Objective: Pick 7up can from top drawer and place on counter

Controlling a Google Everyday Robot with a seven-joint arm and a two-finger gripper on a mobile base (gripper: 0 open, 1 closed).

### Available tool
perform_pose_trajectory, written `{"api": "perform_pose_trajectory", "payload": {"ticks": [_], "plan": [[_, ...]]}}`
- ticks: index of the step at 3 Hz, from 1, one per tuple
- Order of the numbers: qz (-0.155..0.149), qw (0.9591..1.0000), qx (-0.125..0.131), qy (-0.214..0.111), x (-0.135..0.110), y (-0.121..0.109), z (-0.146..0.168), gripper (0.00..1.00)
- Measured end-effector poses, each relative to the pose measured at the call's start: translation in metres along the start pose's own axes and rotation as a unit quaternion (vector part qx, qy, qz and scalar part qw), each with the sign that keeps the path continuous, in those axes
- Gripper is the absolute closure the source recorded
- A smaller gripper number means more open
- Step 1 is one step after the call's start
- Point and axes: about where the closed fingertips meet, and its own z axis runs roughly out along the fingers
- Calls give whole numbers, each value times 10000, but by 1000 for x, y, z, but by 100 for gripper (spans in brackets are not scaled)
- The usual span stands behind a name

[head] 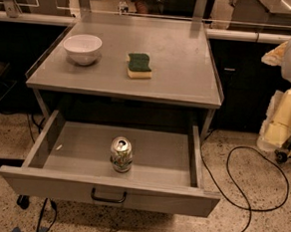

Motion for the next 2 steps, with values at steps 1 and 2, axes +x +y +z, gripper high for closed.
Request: {"api": "perform_pose_trajectory", "payload": {"ticks": [1, 2], "plan": [[0, 10000, 0, 0, 0, 0, 0, 0], [86, 9999, 50, -37, 1, -1, -1, 0]]}}
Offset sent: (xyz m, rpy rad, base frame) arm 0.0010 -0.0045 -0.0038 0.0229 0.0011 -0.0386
